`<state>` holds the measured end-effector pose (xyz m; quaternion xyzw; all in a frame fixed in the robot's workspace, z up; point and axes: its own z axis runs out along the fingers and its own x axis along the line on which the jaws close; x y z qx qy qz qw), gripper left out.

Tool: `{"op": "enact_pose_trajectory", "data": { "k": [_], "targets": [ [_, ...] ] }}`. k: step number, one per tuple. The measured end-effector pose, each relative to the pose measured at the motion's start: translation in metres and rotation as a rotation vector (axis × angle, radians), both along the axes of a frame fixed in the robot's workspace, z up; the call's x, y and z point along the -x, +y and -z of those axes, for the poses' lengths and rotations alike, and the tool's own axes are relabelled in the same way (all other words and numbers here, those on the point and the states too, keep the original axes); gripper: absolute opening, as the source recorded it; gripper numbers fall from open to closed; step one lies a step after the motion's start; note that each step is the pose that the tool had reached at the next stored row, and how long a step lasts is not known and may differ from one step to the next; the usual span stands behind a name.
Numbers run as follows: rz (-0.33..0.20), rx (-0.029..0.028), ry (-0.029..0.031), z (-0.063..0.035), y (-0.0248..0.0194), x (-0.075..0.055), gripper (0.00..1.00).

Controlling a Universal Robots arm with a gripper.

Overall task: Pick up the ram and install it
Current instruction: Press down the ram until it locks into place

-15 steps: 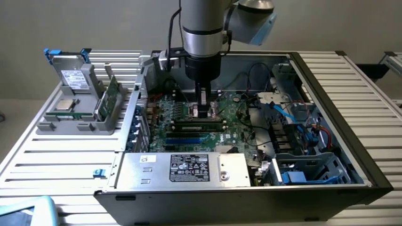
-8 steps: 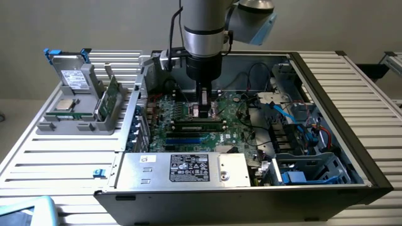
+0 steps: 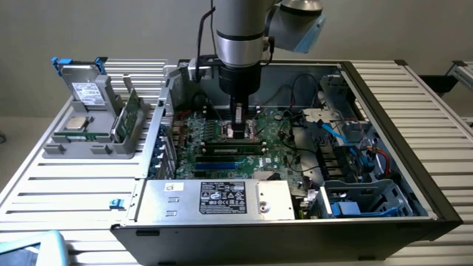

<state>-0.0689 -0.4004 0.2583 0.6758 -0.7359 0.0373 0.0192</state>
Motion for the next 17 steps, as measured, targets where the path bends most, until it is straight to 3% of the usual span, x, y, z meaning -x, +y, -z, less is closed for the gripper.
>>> {"op": "enact_pose_trajectory", "data": {
  "k": [17],
  "targets": [
    [0.277, -0.0001, -0.0001, 0.0001, 0.0000, 0.0000, 0.11]
  ]
}}
